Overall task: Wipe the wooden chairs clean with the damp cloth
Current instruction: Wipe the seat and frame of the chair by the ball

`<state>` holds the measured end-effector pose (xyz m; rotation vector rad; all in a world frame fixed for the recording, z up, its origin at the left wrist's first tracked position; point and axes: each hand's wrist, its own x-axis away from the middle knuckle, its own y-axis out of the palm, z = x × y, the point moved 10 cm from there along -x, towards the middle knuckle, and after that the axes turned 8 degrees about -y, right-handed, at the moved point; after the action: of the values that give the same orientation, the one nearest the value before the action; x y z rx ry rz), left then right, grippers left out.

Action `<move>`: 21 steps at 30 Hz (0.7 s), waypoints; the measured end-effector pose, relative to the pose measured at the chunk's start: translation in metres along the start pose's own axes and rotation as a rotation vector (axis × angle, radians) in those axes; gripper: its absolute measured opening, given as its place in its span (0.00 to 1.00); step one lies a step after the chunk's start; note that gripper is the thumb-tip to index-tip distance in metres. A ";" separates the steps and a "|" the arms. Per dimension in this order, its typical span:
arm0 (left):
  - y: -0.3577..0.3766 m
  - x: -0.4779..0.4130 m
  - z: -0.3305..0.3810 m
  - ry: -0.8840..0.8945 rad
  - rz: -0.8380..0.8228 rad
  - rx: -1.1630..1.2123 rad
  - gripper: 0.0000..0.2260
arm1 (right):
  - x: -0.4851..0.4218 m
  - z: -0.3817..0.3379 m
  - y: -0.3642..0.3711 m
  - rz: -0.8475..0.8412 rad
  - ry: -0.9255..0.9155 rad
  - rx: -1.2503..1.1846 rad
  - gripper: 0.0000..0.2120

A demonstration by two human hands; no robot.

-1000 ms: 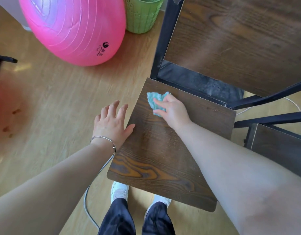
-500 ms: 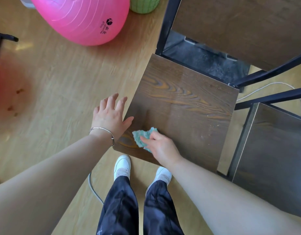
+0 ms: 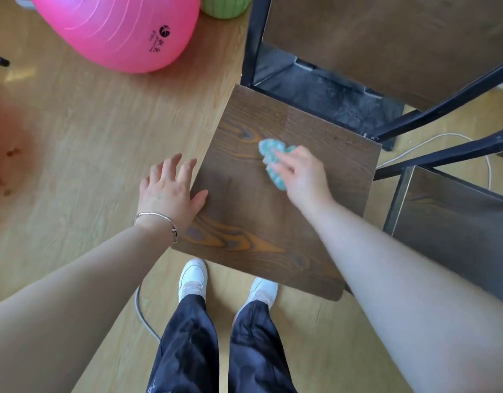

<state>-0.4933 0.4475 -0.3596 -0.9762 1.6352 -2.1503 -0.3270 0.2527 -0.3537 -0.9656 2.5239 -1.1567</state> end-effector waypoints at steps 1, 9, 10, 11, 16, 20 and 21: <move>-0.001 -0.004 0.005 0.006 0.006 0.005 0.29 | -0.025 0.009 -0.015 0.026 0.004 0.033 0.12; -0.009 -0.032 0.041 0.062 0.042 0.009 0.29 | -0.123 0.059 -0.032 -0.054 0.159 0.167 0.20; -0.010 -0.035 0.043 0.069 0.044 0.009 0.29 | -0.123 0.063 -0.029 -0.054 0.189 0.172 0.22; -0.011 -0.037 0.046 0.076 0.046 0.010 0.29 | -0.123 0.065 -0.029 -0.042 0.208 0.173 0.22; -0.013 -0.043 0.043 0.068 0.048 0.033 0.29 | -0.120 0.063 -0.024 -0.038 0.232 0.186 0.17; -0.014 -0.039 0.039 0.074 0.052 0.038 0.28 | -0.104 0.050 -0.013 -0.091 0.206 0.278 0.15; -0.015 -0.038 0.037 0.073 0.052 0.042 0.28 | -0.096 0.045 -0.010 -0.097 0.189 0.283 0.14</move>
<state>-0.4381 0.4466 -0.3534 -0.8439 1.6221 -2.2005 -0.2288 0.2820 -0.3851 -0.9525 2.3788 -1.6526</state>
